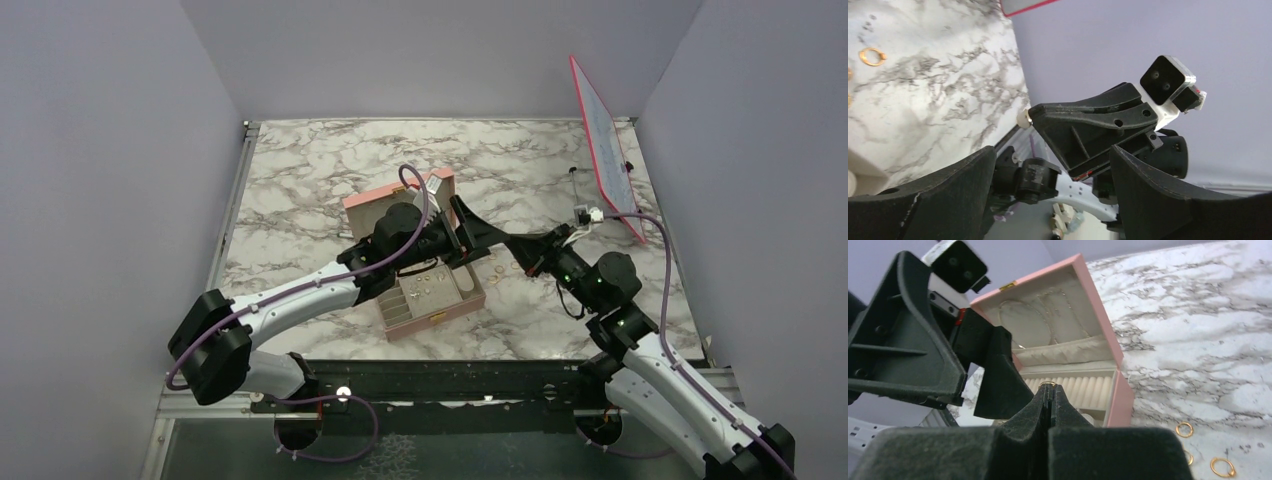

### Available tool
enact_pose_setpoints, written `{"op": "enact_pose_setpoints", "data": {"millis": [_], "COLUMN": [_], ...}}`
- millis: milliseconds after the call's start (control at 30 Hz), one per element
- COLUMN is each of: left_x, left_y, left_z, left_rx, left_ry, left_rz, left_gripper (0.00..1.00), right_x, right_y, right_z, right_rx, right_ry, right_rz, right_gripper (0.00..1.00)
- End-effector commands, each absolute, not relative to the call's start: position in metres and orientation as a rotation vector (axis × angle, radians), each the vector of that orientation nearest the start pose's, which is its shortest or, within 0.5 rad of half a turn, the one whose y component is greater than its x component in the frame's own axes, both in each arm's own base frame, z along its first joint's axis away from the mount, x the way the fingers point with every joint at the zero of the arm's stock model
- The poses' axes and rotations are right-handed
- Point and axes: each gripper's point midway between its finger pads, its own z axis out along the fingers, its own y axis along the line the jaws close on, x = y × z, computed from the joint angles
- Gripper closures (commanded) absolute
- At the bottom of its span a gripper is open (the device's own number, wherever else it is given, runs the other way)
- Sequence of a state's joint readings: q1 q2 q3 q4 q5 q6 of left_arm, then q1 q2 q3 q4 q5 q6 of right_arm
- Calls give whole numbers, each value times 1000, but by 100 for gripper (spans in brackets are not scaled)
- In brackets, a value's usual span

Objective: Organize the mixed jewelry

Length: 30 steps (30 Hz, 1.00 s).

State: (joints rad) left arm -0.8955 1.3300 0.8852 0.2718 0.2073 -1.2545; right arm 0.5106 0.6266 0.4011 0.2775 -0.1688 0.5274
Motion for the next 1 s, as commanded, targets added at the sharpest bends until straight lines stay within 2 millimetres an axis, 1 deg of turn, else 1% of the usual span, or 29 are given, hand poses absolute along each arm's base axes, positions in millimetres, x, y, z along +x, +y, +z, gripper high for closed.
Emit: {"op": "enact_pose_setpoints", "data": {"millis": [0,67,167,300,567,767,967], "left_x": [207,206,205,207,213,212,213], "left_y": [-397,-398,-396,-393,-391,-392,-393], "left_z": [298,299,297,298,297,303,298], "left_rx": [-167,-171,-193,-215,-255,-248,-251], "left_ry": [2013,2014,2016,2005,1989,1965,1976], "left_rz": [-1868,-1897,-1916,-1925,-1955,-1995,-2001], "left_gripper": [17,20,33,45,57,70,74], "right_x": [224,221,216,215,216,217,216], "right_y": [201,201,200,199,199,200,200], "right_z": [279,285,292,295,292,291,293], "right_rx": [-253,-249,-248,-251,-238,-232,-229], "right_ry": [1430,1404,1375,1359,1361,1366,1355], "right_rz": [1015,1033,1052,1052,1058,1063,1071], "right_gripper": [99,99,99,99,99,99,99]}}
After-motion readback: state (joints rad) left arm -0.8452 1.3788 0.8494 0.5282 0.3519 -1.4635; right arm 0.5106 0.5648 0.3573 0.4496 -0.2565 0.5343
